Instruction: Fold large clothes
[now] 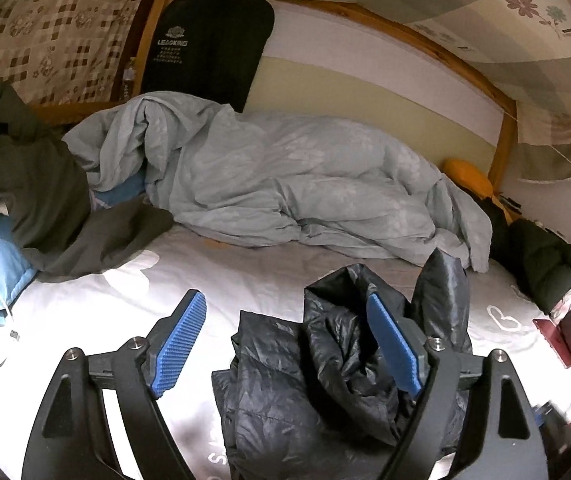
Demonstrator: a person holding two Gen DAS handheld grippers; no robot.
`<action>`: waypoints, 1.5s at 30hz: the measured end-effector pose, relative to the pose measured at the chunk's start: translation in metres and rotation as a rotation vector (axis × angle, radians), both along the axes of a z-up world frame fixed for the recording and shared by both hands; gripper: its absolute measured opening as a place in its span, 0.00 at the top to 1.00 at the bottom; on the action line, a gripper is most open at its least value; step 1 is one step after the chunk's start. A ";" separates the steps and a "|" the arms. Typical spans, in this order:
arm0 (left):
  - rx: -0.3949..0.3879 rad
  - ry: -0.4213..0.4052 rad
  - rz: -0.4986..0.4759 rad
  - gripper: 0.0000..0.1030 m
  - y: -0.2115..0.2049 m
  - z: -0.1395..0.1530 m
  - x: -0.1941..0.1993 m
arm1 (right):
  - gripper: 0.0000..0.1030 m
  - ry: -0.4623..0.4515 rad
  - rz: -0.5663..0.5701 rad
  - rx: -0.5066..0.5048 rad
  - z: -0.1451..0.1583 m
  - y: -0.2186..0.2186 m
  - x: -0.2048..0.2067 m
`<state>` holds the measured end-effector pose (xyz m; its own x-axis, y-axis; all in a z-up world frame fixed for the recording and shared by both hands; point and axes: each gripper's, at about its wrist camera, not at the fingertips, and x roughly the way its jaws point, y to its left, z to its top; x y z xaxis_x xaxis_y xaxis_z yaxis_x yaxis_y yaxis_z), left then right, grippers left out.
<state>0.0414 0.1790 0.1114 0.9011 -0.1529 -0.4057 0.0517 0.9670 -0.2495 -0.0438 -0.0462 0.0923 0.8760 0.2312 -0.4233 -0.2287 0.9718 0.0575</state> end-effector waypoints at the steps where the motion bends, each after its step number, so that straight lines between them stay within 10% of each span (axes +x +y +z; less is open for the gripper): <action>1: 0.003 -0.003 0.002 0.17 -0.001 0.000 0.000 | 0.21 -0.009 -0.021 0.013 0.006 -0.010 0.000; 8: 0.011 0.003 0.019 0.00 -0.002 -0.003 0.002 | 0.21 0.052 -0.097 0.148 0.022 -0.056 0.044; 21: -0.043 0.009 0.041 0.00 0.006 -0.005 0.006 | 0.18 0.278 0.096 0.107 -0.039 0.019 0.124; 33: -0.012 0.083 0.091 0.00 0.011 -0.020 0.021 | 0.15 0.187 0.090 -0.111 -0.092 0.064 0.125; 41: 0.048 0.070 0.095 0.00 0.002 -0.021 0.019 | 0.20 0.214 0.088 0.031 -0.043 0.031 0.117; 45: 0.017 0.069 0.089 0.00 0.009 -0.021 0.018 | 0.37 0.154 0.070 0.129 -0.008 0.002 0.111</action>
